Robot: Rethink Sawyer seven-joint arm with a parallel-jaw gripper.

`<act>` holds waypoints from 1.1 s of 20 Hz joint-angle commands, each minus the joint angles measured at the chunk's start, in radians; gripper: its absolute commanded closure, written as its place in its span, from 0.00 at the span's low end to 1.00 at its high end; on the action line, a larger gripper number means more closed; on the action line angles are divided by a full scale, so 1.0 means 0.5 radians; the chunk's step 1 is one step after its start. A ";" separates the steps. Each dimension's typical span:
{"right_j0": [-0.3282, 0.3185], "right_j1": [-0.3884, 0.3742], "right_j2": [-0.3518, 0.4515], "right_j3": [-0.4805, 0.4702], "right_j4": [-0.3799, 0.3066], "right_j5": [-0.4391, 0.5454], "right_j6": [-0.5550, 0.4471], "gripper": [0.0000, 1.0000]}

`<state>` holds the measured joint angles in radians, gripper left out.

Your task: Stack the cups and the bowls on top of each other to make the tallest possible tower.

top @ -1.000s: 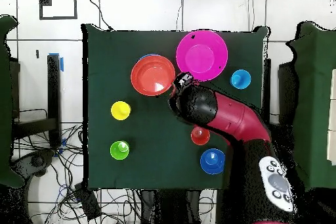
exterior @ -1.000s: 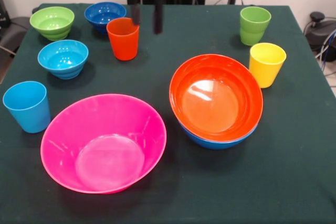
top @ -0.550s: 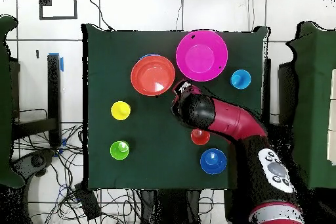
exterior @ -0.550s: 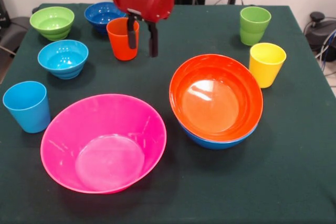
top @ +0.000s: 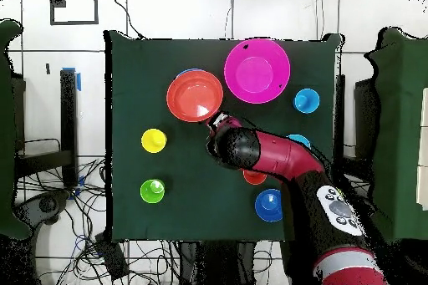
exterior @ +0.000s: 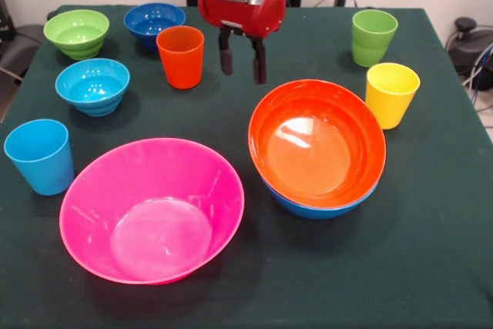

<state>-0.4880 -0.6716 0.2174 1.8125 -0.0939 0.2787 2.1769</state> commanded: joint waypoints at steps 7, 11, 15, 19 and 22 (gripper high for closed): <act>-0.249 -0.198 0.379 0.454 -0.232 -0.024 -0.106 0.00; -0.286 -0.299 0.398 0.656 -0.261 -0.172 0.017 0.00; -0.283 -0.304 0.379 0.728 -0.298 -0.282 0.072 0.00; -0.281 -0.312 0.371 0.748 -0.345 -0.293 0.040 0.00; -0.408 -0.277 0.496 0.699 -0.425 -0.175 -0.161 0.00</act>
<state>-0.6444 -0.8326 0.3425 2.1043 -0.1991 0.1810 2.1769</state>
